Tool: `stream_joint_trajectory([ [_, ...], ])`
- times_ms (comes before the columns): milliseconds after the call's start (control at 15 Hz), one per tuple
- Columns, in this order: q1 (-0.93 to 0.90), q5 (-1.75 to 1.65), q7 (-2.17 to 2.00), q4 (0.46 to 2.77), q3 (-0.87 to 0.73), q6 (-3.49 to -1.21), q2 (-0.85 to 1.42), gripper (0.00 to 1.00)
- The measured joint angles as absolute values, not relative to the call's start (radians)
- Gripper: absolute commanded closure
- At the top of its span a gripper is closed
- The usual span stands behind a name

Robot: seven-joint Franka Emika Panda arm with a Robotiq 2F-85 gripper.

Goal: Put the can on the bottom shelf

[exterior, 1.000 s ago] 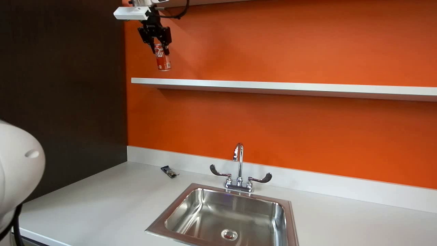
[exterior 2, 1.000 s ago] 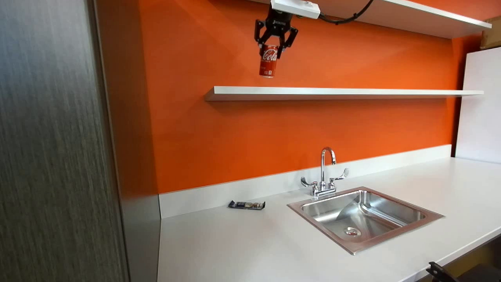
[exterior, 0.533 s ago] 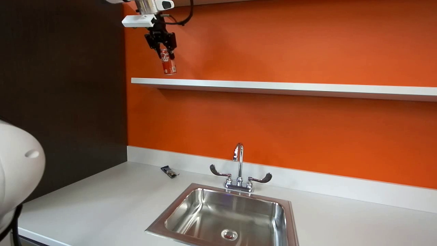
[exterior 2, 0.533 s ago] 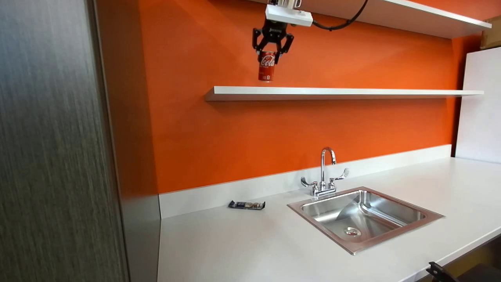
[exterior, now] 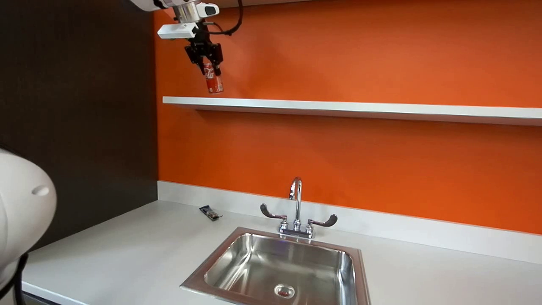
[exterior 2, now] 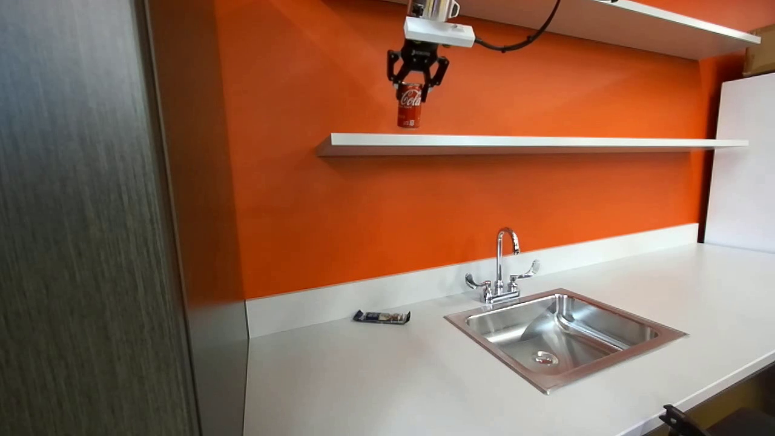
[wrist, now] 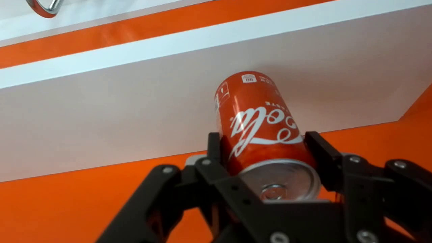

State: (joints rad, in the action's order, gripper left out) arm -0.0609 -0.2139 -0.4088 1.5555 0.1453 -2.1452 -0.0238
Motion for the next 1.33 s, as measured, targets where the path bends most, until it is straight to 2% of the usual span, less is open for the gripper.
stream_joint_trajectory([
  [933,-0.116,-0.280,-0.434,1.387,0.133,-2.004,0.106,0.61],
  [1000,-0.121,-0.280,-0.435,1.374,0.131,-1.995,0.114,0.11],
  [1200,-0.134,-0.281,-0.450,1.331,0.125,-1.974,0.144,0.00],
  [1333,-0.136,-0.281,-0.462,1.305,0.125,-1.963,0.163,0.00],
])
